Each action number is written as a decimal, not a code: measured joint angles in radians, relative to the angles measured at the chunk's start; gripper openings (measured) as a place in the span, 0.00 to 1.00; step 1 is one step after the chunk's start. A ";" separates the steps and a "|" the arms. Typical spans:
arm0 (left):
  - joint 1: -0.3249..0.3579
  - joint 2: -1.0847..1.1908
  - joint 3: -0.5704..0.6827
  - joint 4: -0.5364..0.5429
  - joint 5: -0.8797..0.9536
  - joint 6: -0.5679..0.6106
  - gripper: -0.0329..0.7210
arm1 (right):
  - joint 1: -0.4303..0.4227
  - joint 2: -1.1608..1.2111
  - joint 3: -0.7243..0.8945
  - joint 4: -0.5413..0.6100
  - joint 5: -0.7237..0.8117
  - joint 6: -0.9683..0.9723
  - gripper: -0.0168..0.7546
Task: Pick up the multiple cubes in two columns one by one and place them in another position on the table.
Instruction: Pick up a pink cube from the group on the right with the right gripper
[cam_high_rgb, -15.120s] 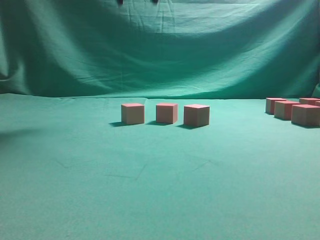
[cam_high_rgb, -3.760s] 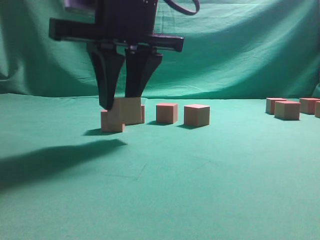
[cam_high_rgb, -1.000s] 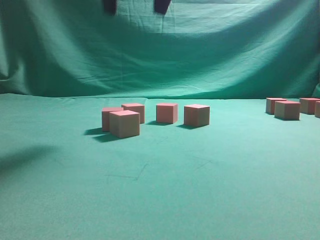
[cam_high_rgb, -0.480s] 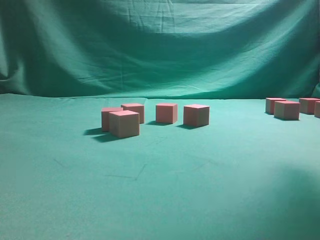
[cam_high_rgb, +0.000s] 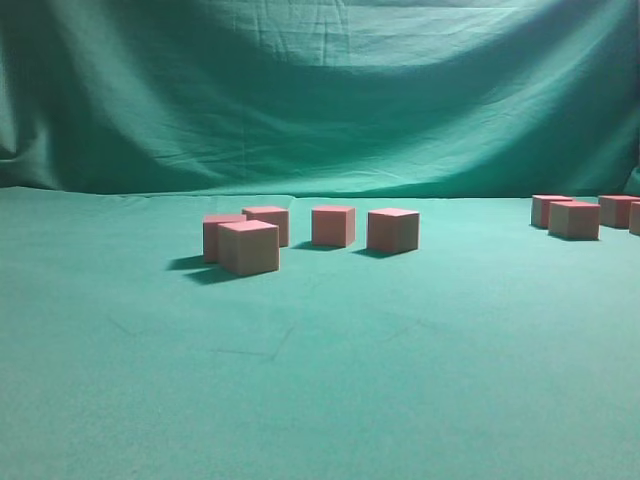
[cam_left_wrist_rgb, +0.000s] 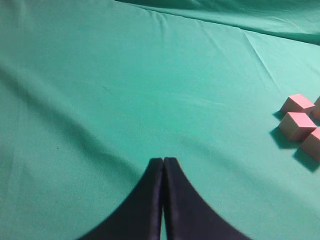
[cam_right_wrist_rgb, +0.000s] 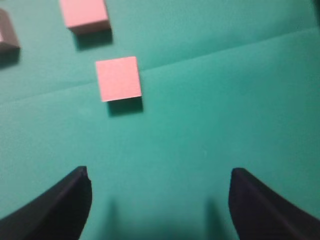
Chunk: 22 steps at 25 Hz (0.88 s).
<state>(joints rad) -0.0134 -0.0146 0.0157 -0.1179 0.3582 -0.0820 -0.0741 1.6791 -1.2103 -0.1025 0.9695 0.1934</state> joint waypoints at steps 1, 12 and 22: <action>0.000 0.000 0.000 0.000 0.000 0.000 0.04 | -0.005 0.018 0.001 0.006 -0.023 0.000 0.75; 0.000 0.000 0.000 0.000 0.000 0.000 0.04 | 0.004 0.138 0.001 0.017 -0.255 -0.077 0.75; 0.000 0.000 0.000 0.000 0.000 0.000 0.04 | 0.004 0.200 0.001 0.016 -0.310 -0.112 0.75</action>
<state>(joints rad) -0.0134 -0.0146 0.0157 -0.1179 0.3582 -0.0820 -0.0705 1.8789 -1.2094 -0.0868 0.6598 0.0810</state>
